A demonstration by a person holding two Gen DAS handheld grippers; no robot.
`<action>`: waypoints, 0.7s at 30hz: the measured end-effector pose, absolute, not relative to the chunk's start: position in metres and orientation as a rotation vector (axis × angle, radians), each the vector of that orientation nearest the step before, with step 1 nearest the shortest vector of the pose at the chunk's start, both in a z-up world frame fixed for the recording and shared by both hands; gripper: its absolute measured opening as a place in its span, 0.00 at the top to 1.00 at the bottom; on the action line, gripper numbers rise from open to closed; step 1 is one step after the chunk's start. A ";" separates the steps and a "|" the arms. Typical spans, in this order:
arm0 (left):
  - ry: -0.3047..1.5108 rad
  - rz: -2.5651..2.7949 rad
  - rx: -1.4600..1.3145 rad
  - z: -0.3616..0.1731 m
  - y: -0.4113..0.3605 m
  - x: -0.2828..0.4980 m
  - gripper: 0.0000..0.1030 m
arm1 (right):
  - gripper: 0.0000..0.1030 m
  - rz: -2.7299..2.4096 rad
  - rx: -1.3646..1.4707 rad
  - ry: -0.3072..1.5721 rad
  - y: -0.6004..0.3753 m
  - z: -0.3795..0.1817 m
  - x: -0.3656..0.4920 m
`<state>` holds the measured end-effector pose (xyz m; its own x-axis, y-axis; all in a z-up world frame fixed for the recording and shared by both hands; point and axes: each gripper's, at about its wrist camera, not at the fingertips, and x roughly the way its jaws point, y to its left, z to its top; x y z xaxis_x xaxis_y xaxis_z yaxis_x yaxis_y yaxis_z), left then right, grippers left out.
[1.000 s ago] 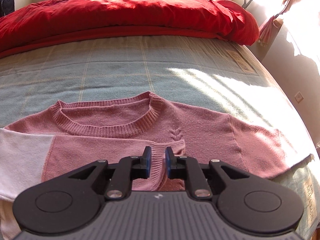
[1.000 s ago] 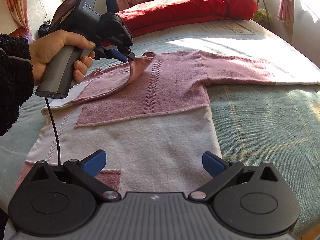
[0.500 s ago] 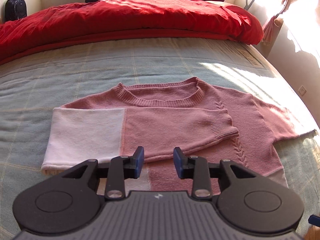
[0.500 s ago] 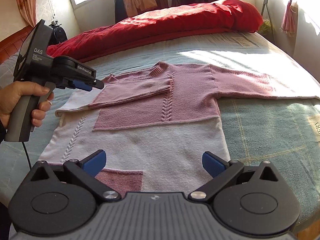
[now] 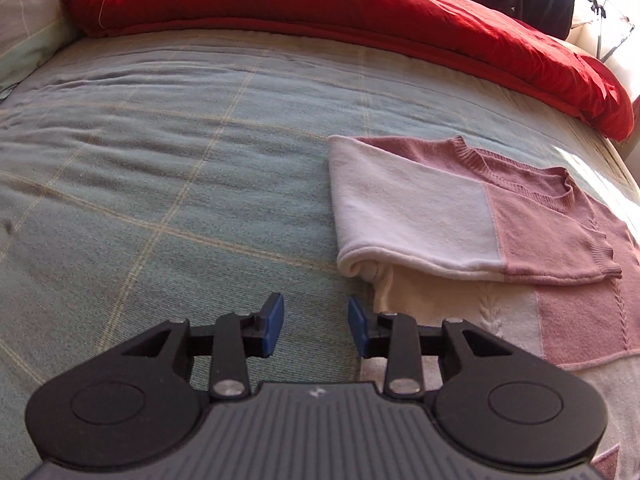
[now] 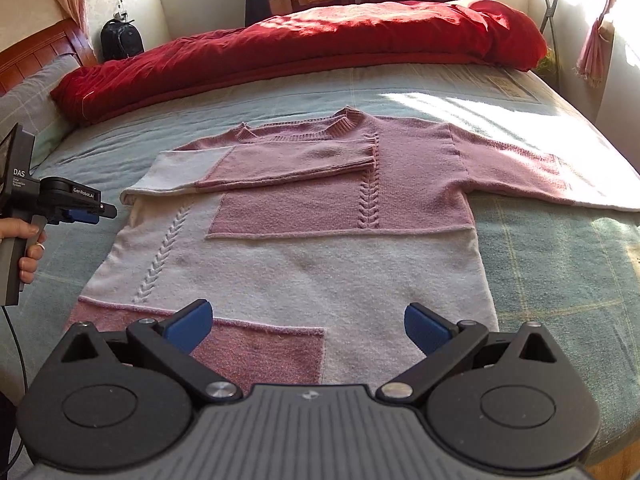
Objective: Fold clothes
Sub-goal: 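Raise the open left gripper away from the folded sleeve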
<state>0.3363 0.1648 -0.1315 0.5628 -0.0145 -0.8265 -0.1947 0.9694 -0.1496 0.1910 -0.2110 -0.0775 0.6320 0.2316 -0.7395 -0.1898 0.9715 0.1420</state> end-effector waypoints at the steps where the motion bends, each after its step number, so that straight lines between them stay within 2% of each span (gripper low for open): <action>1: 0.961 0.095 -0.236 -0.134 0.164 0.338 0.65 | 0.00 0.241 0.047 0.855 -0.209 -0.077 0.193; 15: 0.902 -0.004 -0.347 -0.145 0.175 0.359 0.62 | 0.00 0.263 0.075 0.905 -0.212 -0.093 0.211; 19: 0.879 -0.025 -0.353 -0.140 0.179 0.356 0.54 | 0.00 0.305 0.126 0.920 -0.214 -0.094 0.228; 21: 0.882 -0.012 -0.325 -0.143 0.180 0.359 0.53 | 0.00 0.322 0.147 0.924 -0.216 -0.094 0.240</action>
<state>0.3589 0.1797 -0.1428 0.6391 -0.1436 -0.7556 -0.1225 0.9509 -0.2843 0.2403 -0.2155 -0.0943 0.5588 0.3342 -0.7590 -0.2095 0.9424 0.2608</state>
